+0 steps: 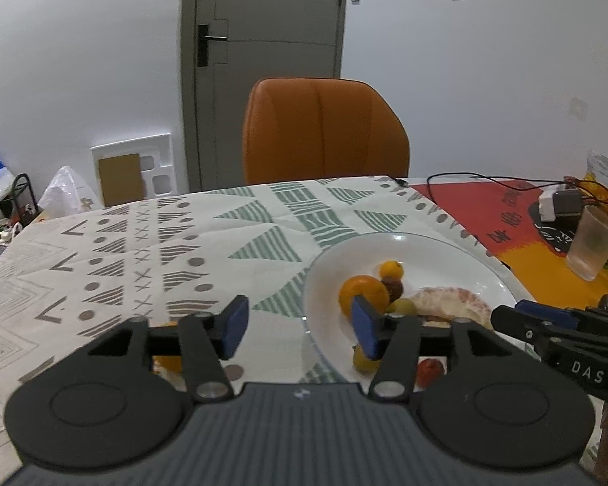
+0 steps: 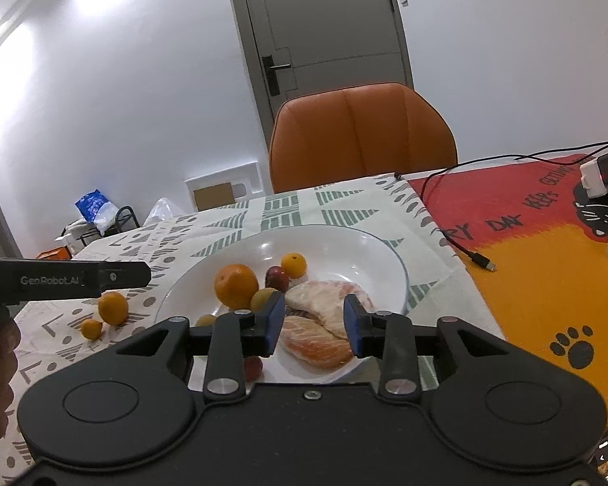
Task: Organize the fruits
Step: 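Carry both plums into the bowl and open both grippers, then close the left gripper on a small orange on the tablecloth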
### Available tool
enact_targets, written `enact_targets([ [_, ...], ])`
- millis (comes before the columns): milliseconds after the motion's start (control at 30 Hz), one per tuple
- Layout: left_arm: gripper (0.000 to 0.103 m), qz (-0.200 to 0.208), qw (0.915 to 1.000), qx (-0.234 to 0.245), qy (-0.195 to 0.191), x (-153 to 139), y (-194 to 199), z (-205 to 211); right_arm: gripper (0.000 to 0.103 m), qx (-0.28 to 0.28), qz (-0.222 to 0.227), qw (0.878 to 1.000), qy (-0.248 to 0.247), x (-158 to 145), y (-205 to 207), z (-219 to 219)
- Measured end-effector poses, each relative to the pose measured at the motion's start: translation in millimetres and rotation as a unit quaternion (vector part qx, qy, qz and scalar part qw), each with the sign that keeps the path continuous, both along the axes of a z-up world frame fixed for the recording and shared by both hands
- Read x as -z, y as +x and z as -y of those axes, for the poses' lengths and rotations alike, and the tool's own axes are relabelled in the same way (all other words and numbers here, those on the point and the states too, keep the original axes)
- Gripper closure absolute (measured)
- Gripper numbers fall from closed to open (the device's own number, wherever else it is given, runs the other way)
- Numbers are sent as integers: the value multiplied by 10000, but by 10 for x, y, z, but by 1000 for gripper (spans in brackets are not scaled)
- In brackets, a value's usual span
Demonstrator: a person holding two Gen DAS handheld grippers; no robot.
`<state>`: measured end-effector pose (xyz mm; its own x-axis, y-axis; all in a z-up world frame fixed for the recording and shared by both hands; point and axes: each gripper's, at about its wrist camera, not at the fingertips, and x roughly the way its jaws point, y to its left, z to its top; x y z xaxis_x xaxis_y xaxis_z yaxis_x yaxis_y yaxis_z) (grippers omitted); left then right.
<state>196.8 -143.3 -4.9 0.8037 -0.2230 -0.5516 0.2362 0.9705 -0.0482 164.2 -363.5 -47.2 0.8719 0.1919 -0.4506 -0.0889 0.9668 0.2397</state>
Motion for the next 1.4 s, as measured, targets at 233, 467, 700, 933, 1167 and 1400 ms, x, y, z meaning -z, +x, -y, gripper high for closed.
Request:
enact_targets([
  [233,37,71,9997,-190,98,-36,-99,-175,62,-105,71,9999,20,-49,-41,-106],
  [467,31,125,9987,-453,183,-50,-166,-394,48,-258,111,9996,13,-74,-62,-237],
  [700,21,130,9965,-789,242,-20,-185,-639,3,-430,392,9983,-89,-116,-102,-395],
  [933,20,105,9946,-999,259,20,-197,-847,0,-672,414,9968,-94,-126,-63,-592],
  [1167,20,23,9932,-1145,184,117,-174,-1024,0,-838,299,9960,-76,-89,26,-751],
  [1400,21,-12,9933,-1152,26,227,-128,-1121,0,-937,231,9953,-102,-60,97,-863],
])
